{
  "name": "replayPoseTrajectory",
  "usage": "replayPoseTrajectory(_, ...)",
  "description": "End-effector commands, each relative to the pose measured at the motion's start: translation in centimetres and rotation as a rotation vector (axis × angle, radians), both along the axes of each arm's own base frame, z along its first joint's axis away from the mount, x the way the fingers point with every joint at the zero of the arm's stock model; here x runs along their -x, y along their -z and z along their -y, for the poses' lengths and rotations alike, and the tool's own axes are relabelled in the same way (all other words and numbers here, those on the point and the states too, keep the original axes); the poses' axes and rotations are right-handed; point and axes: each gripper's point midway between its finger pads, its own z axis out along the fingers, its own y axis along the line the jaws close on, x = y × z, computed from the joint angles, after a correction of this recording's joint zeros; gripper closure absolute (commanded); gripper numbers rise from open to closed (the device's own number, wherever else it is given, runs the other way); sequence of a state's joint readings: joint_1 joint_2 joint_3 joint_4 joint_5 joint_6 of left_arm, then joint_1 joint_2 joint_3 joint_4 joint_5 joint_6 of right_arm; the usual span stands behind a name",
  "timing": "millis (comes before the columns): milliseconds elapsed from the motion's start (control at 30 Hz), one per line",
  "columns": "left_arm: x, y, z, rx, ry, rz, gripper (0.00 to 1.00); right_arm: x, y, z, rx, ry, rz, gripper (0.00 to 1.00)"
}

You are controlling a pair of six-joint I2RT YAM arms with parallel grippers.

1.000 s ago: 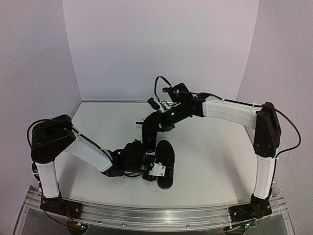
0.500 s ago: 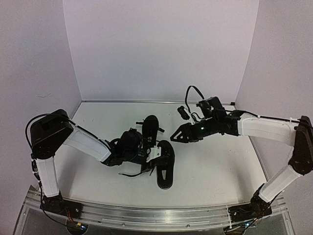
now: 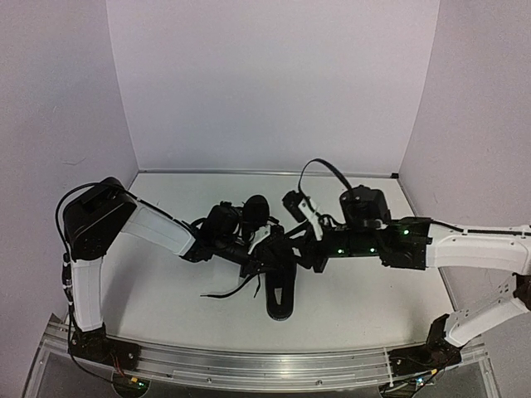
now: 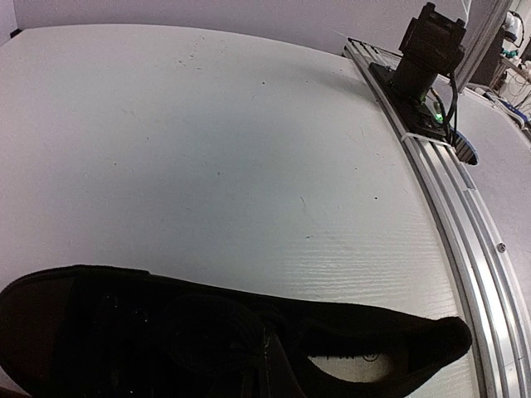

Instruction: Tie the shoes

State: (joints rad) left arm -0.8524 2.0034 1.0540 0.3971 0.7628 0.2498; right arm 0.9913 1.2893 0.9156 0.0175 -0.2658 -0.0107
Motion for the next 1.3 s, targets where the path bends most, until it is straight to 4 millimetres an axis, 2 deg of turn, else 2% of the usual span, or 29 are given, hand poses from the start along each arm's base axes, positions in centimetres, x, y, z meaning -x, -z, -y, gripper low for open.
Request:
replayPoseTrajectory(0, 0.1, -0.4, 0.5, 0.026, 0.045, -0.096, 1.00, 0.1, 0.9, -3.1, 0.146, -0.051, 0.220, 0.67)
replayPoseTrajectory(100, 0.1, -0.1, 0.7, 0.022, 0.061, -0.129, 1.00, 1.7, 2.5, -5.6, 0.242, -0.144, 0.292, 0.68)
replayPoseTrajectory(267, -0.2, 0.3, 0.8, 0.016, 0.066, -0.153, 1.00, 3.8, 6.9, -9.3, 0.406, -0.272, 0.343, 0.64)
replayPoseTrajectory(433, -0.4, 0.5, 0.7, 0.017, 0.068, -0.162, 1.00, 4.4, 10.6, -12.0, 0.520, -0.354, 0.343, 0.60)
replayPoseTrajectory(467, -0.4, 0.5, 0.7, 0.017, 0.067, -0.163, 1.00, 4.1, 10.6, -12.5, 0.530, -0.354, 0.351, 0.60)
replayPoseTrajectory(633, -0.4, 0.9, 0.7, 0.013, 0.068, -0.162, 1.00, 3.3, 13.1, -13.7, 0.610, -0.369, 0.350, 0.56)
replayPoseTrajectory(767, -0.5, 1.2, 0.8, 0.010, 0.067, -0.157, 1.00, 2.6, 15.2, -13.8, 0.679, -0.356, 0.351, 0.53)
replayPoseTrajectory(1267, -0.5, 2.3, 0.8, -0.006, 0.074, -0.154, 1.00, 1.7, 19.4, -14.9, 0.788, -0.395, 0.366, 0.56)
